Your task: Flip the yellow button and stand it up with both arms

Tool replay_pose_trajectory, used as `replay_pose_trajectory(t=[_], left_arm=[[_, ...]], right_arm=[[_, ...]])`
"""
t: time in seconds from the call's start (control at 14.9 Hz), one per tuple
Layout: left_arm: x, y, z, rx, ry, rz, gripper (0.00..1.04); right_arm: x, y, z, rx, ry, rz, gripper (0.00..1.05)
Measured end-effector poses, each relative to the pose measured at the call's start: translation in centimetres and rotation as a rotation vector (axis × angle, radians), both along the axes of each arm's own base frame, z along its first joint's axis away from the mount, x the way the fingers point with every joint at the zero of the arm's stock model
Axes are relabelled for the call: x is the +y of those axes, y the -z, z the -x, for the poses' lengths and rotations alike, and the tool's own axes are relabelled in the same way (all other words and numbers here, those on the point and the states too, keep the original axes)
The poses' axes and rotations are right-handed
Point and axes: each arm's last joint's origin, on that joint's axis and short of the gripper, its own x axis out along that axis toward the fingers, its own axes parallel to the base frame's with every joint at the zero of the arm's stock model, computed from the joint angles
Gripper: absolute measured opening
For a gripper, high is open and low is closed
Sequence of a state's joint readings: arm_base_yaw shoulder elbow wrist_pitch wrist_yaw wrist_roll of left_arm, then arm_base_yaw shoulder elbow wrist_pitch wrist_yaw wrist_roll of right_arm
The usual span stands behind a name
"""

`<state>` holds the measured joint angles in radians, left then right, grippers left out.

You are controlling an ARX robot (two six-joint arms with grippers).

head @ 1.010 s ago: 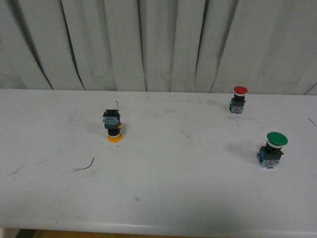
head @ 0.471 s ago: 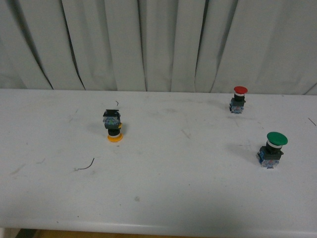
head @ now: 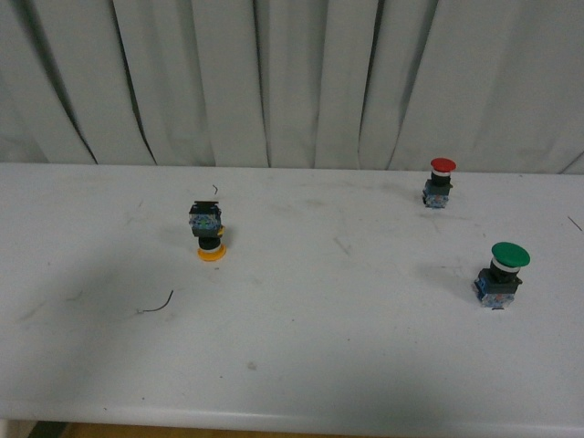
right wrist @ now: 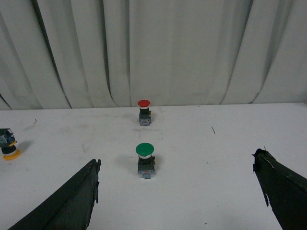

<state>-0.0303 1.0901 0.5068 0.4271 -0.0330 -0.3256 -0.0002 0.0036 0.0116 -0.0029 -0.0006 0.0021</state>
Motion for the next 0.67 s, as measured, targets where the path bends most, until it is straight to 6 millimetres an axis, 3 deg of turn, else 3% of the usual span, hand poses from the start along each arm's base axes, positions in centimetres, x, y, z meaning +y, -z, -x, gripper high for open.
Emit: replay_pose_trajectory(t=[0.13,0.34,0.47,0.67], left_arm=[[-1.8,0.1,-6.8,0.07,0.119,-0.01,0.98],[-5.6,3.6,-15.3,0.268,0.265,-0.072,0.98],[-7.2,4.5,-18.7,0.324,0.327,-0.178,0.98],[-8.2,8.0,-20.3,0.473,0.475,-0.345,0.98]], right_arm=[[0.0,0.0,0.0,0.0,0.0,0.0,0.98],[0.0,0.0,0.0,0.001,0.0,0.0,0.98],[0.0,0.0,0.0,0.0,0.0,0.0,0.98],[0.0,0.0,0.0,0.0,0.0,0.0,0.98]])
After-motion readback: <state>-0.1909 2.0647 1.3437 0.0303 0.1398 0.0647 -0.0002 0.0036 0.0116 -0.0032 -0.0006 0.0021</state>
